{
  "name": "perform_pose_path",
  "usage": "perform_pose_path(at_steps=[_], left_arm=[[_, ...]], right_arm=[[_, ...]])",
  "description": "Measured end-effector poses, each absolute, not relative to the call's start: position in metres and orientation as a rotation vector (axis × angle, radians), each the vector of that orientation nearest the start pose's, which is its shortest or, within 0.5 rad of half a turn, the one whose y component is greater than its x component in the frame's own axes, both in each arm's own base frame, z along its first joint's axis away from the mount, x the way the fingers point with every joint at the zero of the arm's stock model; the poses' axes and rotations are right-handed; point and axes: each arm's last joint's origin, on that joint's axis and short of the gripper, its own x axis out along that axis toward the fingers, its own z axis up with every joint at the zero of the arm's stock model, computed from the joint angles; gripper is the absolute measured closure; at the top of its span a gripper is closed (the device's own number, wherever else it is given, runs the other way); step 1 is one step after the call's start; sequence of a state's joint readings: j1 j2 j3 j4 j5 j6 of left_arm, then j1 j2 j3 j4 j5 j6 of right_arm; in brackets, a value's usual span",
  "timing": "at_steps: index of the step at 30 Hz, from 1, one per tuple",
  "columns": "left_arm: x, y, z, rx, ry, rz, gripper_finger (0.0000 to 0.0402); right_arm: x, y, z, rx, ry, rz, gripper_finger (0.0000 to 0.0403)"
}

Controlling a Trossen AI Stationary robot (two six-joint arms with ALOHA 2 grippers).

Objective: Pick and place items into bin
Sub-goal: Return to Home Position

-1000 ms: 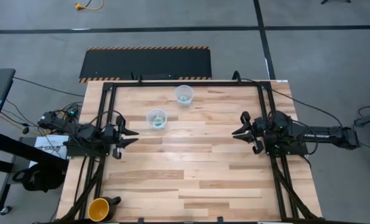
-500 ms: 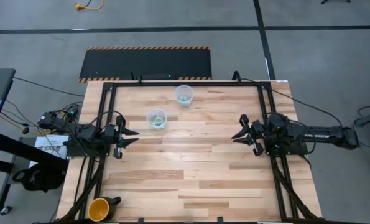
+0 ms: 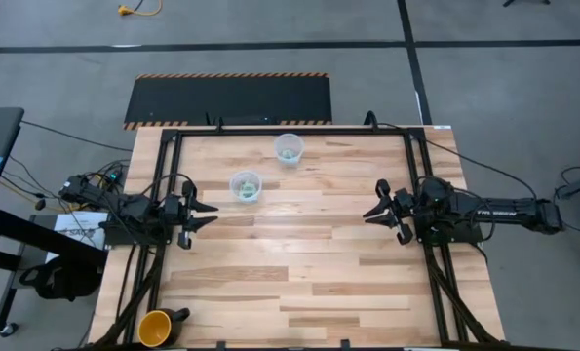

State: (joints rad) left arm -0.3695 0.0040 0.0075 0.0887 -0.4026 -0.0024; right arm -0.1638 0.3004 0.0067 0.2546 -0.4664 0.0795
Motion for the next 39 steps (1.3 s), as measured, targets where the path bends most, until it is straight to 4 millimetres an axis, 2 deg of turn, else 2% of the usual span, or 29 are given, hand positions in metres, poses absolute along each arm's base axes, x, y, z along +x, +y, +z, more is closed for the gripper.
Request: perform_pose_path(at_steps=[39], left_arm=[[0.0925,-0.0236,0.1738,-0.019,-0.084,0.035,0.0303]], right_arm=[[0.1138,-0.0056,0.1641,0.091,0.050,0.301,0.0346]])
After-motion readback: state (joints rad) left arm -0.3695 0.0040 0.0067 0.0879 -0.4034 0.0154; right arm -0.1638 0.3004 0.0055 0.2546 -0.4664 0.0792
